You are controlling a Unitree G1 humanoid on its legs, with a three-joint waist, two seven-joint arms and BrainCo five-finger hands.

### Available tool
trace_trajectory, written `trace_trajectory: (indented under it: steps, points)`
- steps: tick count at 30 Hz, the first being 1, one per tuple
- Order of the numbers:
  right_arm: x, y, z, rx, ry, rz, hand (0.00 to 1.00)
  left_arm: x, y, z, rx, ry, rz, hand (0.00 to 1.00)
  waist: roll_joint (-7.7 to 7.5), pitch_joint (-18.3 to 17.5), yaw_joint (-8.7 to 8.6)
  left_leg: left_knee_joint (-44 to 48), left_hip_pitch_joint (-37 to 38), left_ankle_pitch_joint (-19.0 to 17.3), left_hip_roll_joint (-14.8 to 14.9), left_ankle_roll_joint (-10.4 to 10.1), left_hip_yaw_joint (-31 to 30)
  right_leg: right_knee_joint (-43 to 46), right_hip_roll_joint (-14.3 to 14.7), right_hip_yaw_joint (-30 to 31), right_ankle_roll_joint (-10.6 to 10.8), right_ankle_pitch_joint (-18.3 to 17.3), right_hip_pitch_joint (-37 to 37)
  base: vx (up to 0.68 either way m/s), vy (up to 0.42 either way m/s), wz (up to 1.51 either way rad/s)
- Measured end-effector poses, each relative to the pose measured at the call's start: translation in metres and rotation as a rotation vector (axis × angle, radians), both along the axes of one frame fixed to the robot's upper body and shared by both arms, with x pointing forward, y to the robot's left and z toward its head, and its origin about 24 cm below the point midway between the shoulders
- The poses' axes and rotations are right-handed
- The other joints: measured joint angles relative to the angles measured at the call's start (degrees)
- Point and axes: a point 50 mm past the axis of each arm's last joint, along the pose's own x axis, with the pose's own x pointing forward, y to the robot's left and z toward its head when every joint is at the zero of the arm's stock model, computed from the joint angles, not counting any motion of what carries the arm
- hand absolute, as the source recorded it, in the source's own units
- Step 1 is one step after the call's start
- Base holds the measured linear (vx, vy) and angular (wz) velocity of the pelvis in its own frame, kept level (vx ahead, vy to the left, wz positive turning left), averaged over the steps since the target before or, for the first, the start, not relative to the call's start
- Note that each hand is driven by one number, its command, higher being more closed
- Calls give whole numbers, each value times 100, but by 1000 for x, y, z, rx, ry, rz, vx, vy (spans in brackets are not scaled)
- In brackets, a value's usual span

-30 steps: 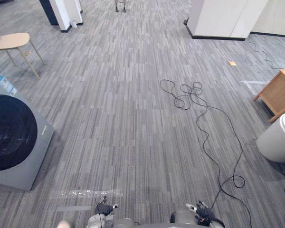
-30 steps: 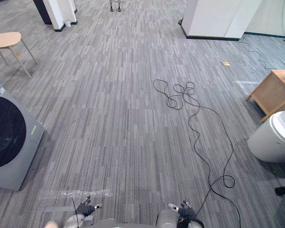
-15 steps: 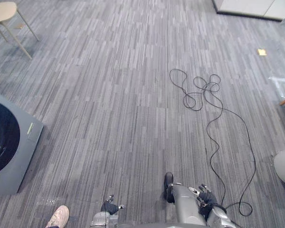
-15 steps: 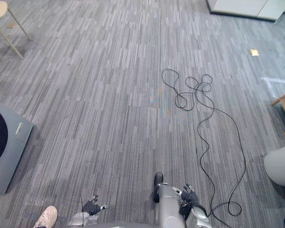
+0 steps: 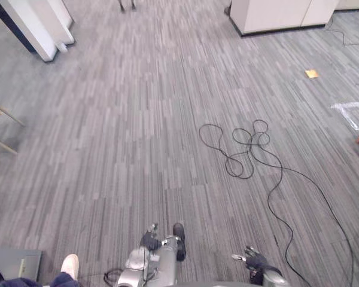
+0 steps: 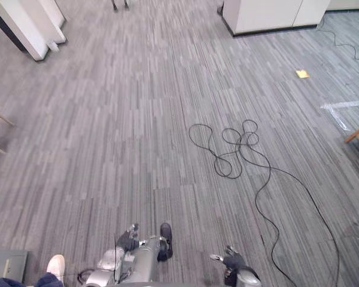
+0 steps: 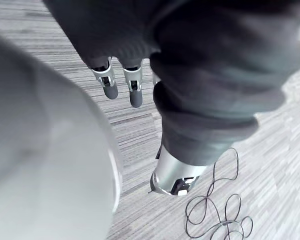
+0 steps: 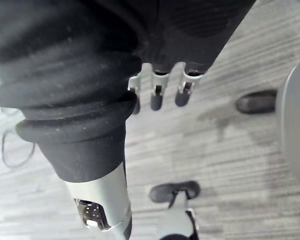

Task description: Organize washtable

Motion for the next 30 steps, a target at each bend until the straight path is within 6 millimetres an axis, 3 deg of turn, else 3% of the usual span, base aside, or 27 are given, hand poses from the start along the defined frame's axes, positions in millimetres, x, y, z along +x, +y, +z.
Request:
trace_trajectory:
  steps: [1,2,3,4,5,6,8,9,11,12,13,14,15,16,17,19,20,21,22,23,24,25,26,27,28,30]
  points:
    - [2,8,-1,11,5,46,0,-2,1,-2,25,14,-27,0,-78,-17,-13,296,61,-118,72,258,121,353,-33,246,122,174,-32,556,309,-9]
    - [1,16,-2,25,8,67,0,-4,4,-3,42,21,-44,0,-266,-132,0,495,148,-129,80,269,333,839,-88,568,182,386,-207,541,283,-12]
    - [0,19,-2,31,9,76,0,-4,6,-3,50,24,-47,0,-361,-203,-11,475,256,-140,22,282,405,1150,-120,642,330,509,-298,488,254,-22]
    - [-4,23,-4,41,20,82,0,-12,9,-8,62,54,-48,0,-485,-351,-18,104,598,-312,-169,258,453,1790,-154,736,638,678,-540,615,245,-7]
    - [-13,27,-6,59,34,74,0,-23,7,-14,76,99,-82,0,-658,-554,-124,-509,1124,-727,-448,360,425,3094,-177,941,1582,1071,-1084,608,216,12]
    - [-11,28,-5,68,27,67,0,-26,9,-16,85,118,-91,0,-732,-533,-207,-550,1311,-850,-580,410,404,3958,-141,1077,1579,1255,-1393,509,122,26]
    - [-11,25,-5,70,28,47,0,-28,11,-19,89,146,-87,0,-760,-506,-262,-542,1707,-1099,-703,503,353,5190,-62,982,1567,1242,-1899,406,44,23]
    - [-12,19,-5,66,25,14,0,-35,13,-22,88,181,-74,0,-731,-474,-339,-774,2298,-1281,-817,546,247,6119,-53,599,1550,1008,-2306,473,40,25]
    - [-16,10,-5,55,19,-28,0,-42,13,-26,74,218,-55,0,-640,-469,-388,-1146,2907,-1391,-872,529,35,6480,-57,110,1418,542,-2759,489,8,44]
    - [-22,4,-5,51,23,-63,0,-45,12,-28,62,241,-45,0,-580,-477,-466,-1336,3178,-1429,-869,524,-165,6376,-53,-157,1095,224,-3077,593,-46,87]
    - [-20,-1,-3,76,-6,-152,0,-47,13,-30,51,262,-33,0,-557,-449,-580,-1511,3445,-1451,-849,534,-402,5866,-36,-305,620,-259,-3511,497,-77,115]
    - [-19,-5,-2,87,-21,-199,0,-51,15,-32,47,284,-22,0,-542,-441,-698,-1540,3581,-1503,-799,506,-582,5239,-18,-265,531,-426,-3794,529,-146,129]
    - [-18,-9,-1,92,-33,-242,0,-53,15,-33,44,298,-13,0,-482,-408,-792,-1548,3722,-1617,-722,452,-792,4402,36,-113,489,-401,-3976,563,-195,134]
    - [-21,-16,-1,90,-34,-291,0,-54,15,-33,28,305,13,0,-421,-370,-811,-1655,3956,-1746,-616,383,-1029,2960,-3,78,566,-107,-4093,727,-286,142]
    - [-27,-18,-3,92,-16,-324,0,-56,18,-34,13,310,64,0,-466,-367,-828,-1838,4226,-1820,-575,333,-1192,1507,-259,57,767,332,-4063,649,-280,130]
    - [-40,-20,-7,109,21,-403,0,-64,27,-36,-15,331,185,0,-550,-333,-846,-2113,4793,-1918,-520,317,-1532,1347,-474,108,877,527,-4165,740,-367,115]
    - [-45,-25,-7,107,32,-432,0,-73,25,-39,-51,354,267,0,-419,-424,-860,-1782,4835,-1844,-288,206,-1630,1973,-298,82,864,831,-4257,761,-385,80]
    - [-48,-27,-7,109,34,-454,0,-79,26,-41,-61,371,302,0,-324,-471,-853,-1482,4731,-1766,-182,145,-1649,2173,-195,58,773,893,-4281,774,-390,42]
    - [-51,-35,-7,105,32,-497,0,-93,23,-44,-94,412,372,0,-74,-559,-860,-629,4392,-1535,53,12,-1707,2395,1,-123,566,899,-4234,923,-464,20]
    - [-53,-43,-5,92,27,-528,0,-94,19,-45,-158,410,477,0,202,-596,-824,832,3677,-583,265,-317,-1790,2370,280,-314,328,583,-3960,926,-462,10]
    - [-52,-44,-5,88,27,-527,0,-94,19,-45,-176,409,500,0,245,-596,-803,1132,3521,-238,284,-372,-1788,2346,330,-327,286,529,-3873,908,-383,-9]
    - [-53,-45,-5,82,29,-531,0,-95,21,-45,-232,405,573,0,248,-537,-744,2262,2940,783,471,-622,-1747,2062,484,-352,95,410,-3444,741,-268,-22]
    - [-54,-44,-5,88,30,-553,0,-93,27,-43,-280,377,652,0,253,-428,-661,3365,2440,426,769,-229,-1414,1731,714,-322,-79,301,-2846,724,-244,-27]
    - [-55,-42,-6,91,35,-559,0,-90,30,-42,-289,356,676,0,198,-357,-603,3783,2240,140,849,-79,-1253,1568,784,-285,-172,243,-2499,703,-253,-32]
    - [-54,-35,-7,100,50,-534,0,-85,42,-38,-291,311,710,0,-13,-221,-482,4135,1942,-264,787,36,-1024,1326,800,-147,-309,96,-1852,414,-144,-29]
    - [-52,-23,-10,117,69,-464,0,-82,55,-34,-301,263,765,0,-237,-185,-381,3882,1202,-713,489,-54,-785,1048,695,17,-377,-213,-1231,632,-148,-34]
